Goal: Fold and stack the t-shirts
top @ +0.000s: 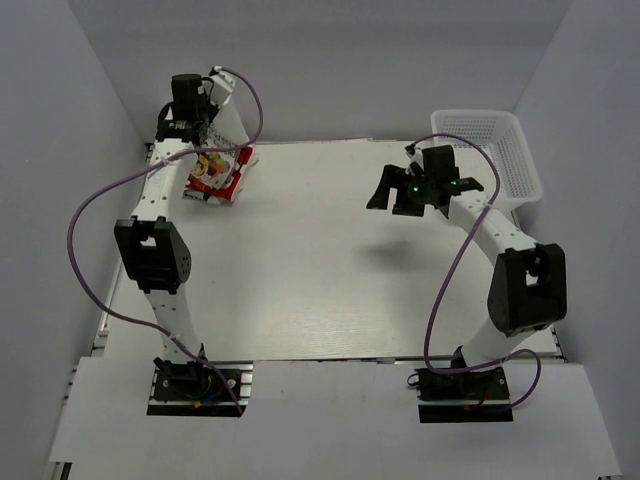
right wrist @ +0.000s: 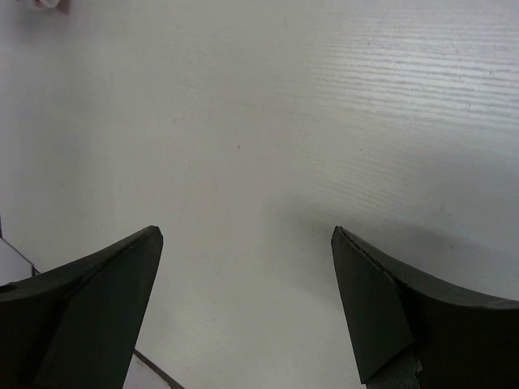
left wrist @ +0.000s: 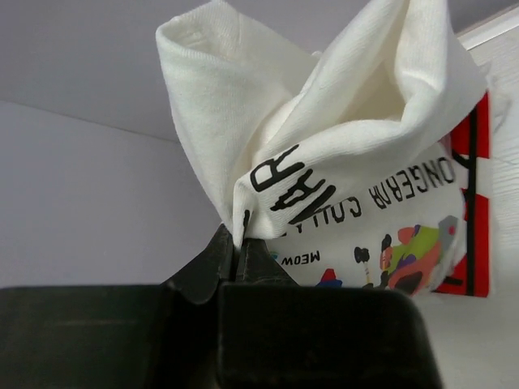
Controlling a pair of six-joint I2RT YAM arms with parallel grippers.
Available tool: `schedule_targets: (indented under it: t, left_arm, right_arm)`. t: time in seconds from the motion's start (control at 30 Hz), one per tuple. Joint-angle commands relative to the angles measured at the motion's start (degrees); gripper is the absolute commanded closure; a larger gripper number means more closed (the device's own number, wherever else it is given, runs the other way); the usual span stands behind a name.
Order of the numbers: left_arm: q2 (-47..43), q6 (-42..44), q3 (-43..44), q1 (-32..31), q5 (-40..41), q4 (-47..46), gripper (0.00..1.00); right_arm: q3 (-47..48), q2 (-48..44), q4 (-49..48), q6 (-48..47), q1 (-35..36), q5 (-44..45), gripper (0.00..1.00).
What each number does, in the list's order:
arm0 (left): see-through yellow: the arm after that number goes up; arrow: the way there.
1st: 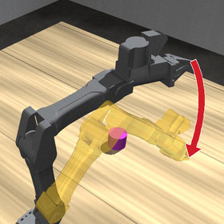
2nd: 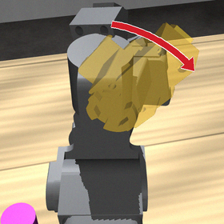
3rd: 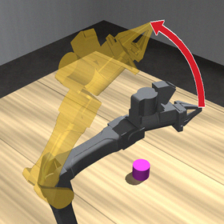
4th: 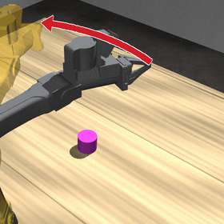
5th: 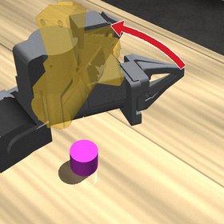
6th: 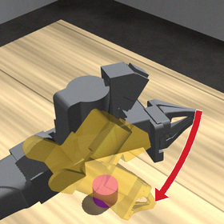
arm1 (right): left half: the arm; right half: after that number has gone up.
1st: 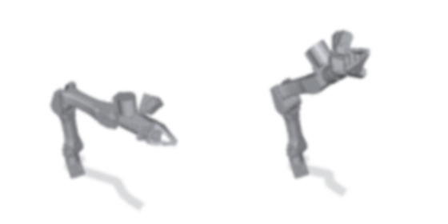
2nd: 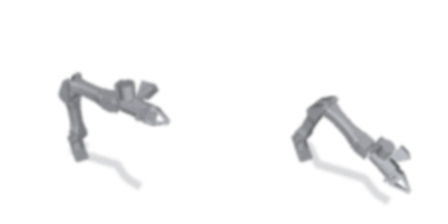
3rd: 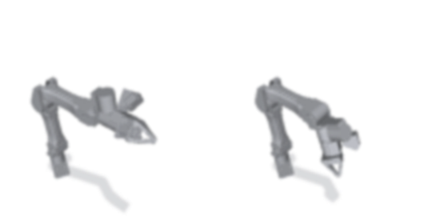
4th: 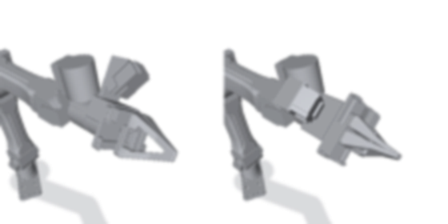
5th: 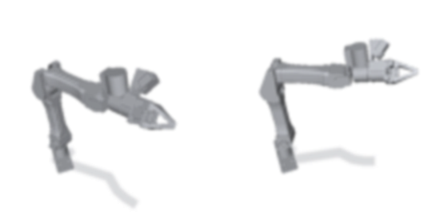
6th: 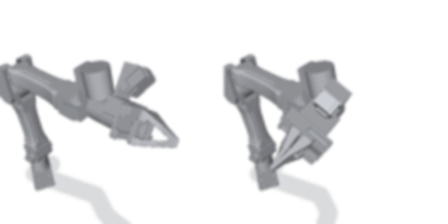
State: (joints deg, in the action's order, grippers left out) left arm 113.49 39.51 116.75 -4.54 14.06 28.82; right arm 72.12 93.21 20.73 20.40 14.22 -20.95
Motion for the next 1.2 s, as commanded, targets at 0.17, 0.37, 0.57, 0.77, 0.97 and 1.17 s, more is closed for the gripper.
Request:
schedule_targets:
  t: [0.17,0.37,0.57,0.77,0.97,1.17]
  left_arm:
    - [8.75,-4.60,6.38,8.13,-6.23,-7.81,1.00]
    - [15.43,-12.41,7.53,12.62,-8.26,-17.91,0.60]
    - [22.47,-19.98,11.48,15.25,-9.06,-21.35,0.28]
    - [24.23,-26.58,14.03,16.31,-6.24,-24.07,0.00]
    - [21.25,-33.69,15.34,16.31,-2.38,-21.36,0.00]
    - [9.87,-44.91,6.54,14.20,0.41,-15.08,0.00]
  right_arm:
    - [8.74,3.29,1.94,-0.98,-0.07,-0.14,0.09]
    - [14.08,6.89,5.01,-1.68,-0.24,1.61,0.09]
    - [20.34,11.90,9.59,-1.95,-0.07,2.76,0.09]
    - [21.57,13.93,10.03,-1.16,0.02,1.79,0.09]
    - [20.61,10.95,8.72,-1.68,0.28,1.88,0.09]
    - [5.79,-0.89,-2.87,0.77,0.72,-0.58,0.09]
